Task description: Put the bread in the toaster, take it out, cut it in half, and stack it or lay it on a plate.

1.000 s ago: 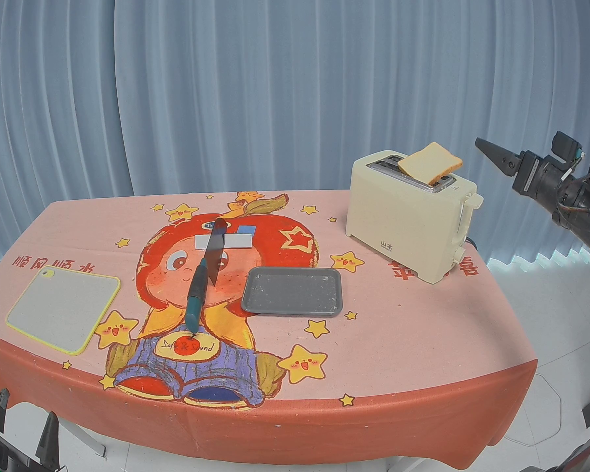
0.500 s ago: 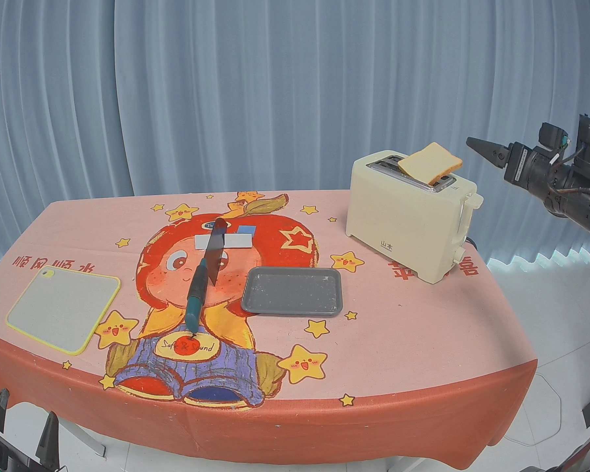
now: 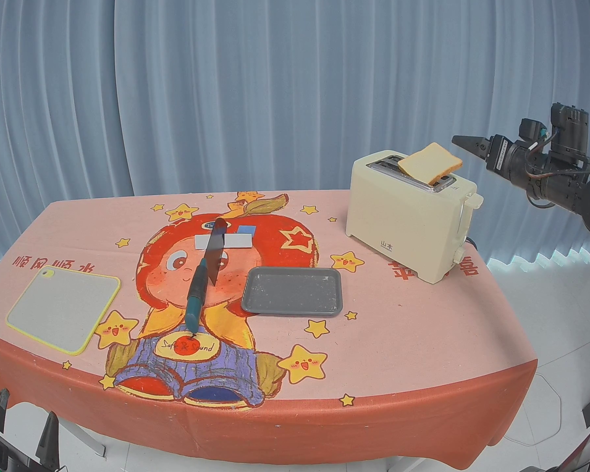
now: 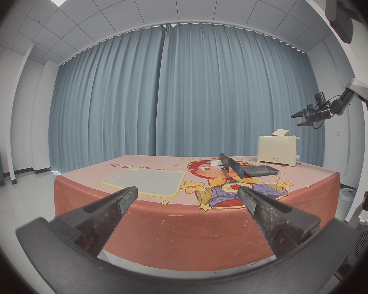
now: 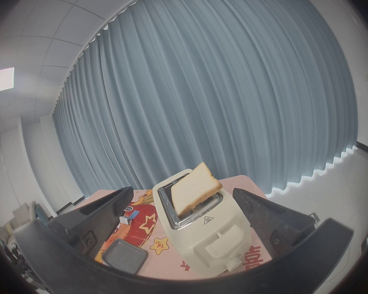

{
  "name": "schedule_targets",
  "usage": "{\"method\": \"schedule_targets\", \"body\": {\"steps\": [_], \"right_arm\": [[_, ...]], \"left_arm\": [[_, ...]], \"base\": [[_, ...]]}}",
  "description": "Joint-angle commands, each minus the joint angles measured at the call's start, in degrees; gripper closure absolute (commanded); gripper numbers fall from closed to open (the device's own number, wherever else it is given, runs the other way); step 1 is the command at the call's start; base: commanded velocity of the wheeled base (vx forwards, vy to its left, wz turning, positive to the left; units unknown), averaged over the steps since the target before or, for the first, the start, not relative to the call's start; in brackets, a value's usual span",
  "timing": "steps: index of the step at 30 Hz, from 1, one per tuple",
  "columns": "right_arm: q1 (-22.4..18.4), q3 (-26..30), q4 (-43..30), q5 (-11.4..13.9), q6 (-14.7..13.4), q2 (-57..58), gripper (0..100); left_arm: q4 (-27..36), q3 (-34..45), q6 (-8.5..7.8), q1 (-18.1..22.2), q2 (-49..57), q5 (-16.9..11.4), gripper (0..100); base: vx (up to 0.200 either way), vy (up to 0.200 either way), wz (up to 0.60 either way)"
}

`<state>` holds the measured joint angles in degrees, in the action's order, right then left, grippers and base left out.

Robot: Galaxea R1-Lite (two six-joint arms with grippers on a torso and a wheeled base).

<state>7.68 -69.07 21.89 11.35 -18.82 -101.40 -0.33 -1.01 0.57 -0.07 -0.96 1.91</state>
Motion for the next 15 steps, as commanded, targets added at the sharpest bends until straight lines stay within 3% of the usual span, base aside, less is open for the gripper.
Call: {"method": "schedule_targets", "body": {"steps": [1, 6, 15], "right_arm": [[-0.74, -3.44, -1.59, -0.19, -0.95, -4.16, 0], [-1.53, -7.48, -2.03, -0.10, -3.59, -7.41, 0], [-1.44, -11.26, -1.94, -0.10, -4.29, -11.98, 0]], "left_arm": [[-0.02, 1.01, 0.04, -0.01, -0.09, 0.02, 0], [-0.02, 1.01, 0.04, -0.01, -0.09, 0.02, 0], [-0.02, 1.01, -0.05, -0.01, -0.09, 0.02, 0]], "base": [[0.000, 0.000, 0.00], [0.000, 0.000, 0.00], [0.000, 0.000, 0.00]]}}
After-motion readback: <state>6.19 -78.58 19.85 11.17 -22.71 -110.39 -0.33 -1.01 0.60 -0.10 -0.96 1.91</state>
